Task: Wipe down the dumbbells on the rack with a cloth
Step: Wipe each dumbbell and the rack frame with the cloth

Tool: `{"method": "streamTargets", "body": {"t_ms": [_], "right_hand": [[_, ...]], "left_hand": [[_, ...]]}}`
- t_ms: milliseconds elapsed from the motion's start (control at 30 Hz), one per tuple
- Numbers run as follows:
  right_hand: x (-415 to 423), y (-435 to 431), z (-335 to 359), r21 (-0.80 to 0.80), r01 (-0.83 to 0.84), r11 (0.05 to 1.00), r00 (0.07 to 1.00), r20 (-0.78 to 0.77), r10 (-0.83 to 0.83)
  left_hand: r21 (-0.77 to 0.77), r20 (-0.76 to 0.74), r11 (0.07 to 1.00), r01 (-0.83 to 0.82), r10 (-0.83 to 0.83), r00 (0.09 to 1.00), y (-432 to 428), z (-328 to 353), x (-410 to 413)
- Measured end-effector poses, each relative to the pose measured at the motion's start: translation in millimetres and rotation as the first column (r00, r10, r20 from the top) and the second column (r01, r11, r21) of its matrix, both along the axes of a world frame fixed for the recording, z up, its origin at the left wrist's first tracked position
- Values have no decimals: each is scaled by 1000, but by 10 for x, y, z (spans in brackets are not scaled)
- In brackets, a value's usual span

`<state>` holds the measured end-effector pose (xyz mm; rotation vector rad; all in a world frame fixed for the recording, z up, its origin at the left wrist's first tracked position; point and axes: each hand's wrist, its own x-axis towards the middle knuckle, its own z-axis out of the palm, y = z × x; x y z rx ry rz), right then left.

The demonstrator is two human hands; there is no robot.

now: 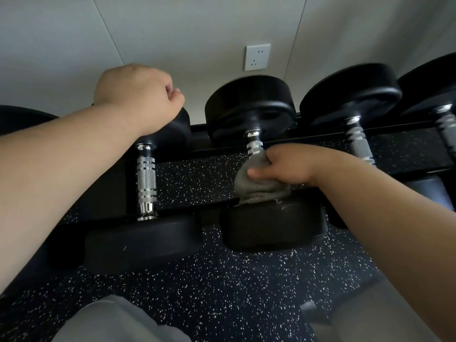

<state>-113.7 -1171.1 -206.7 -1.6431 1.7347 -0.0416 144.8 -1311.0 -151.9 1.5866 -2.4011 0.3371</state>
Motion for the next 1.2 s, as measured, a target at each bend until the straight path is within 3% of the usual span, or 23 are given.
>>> {"method": "streamTargets", "body": {"t_ms": [67,133,233,367,500,633,700,767,833,933,1033,1200], "right_hand": [[35,-80,-34,-20,128,992,985,119,-125],[29,-56,-107,21,151,988,965,212,-152],[-21,139,-77,98,40,994,989,140,-54],[-149,376,128,-87,25,996,999,-22,-27],[-134,782,596,-229,204,952,976,118,-181],[11,1240,966,-124,214,969,970,145,-195],[221,1309,889,-125,92,988,994,67,-84],[525,1303,668,-173,-129,976,981,-168,100],[900,1282,528,-262,-256,930,926,-343,158],[1197,1320,413,-227,-345,911,883,-406,234],[1053,1362,335,-325,-316,891,886,-436,156],[569,1429,335,-536,-11,844,943,-286,-170]], "left_hand": [[-10,0,1000,2,-2,1000,7,-6,3],[-17,1,1000,8,-8,1000,10,-5,5],[-20,-5,1000,11,-11,1000,15,-2,10],[-27,-24,1000,7,-7,1000,22,-11,14],[-33,-33,999,7,-8,999,23,-19,19],[-28,-32,1000,6,-7,999,22,-12,12],[-27,-42,1000,6,-7,999,19,-15,10],[-30,-57,1000,8,-10,998,22,-20,9],[-36,-63,999,7,-9,998,30,-18,13],[-48,-64,999,11,-14,998,55,-20,24],[-58,-63,998,13,-16,998,79,-29,45],[-67,-66,997,28,-32,997,87,-34,70]]}}
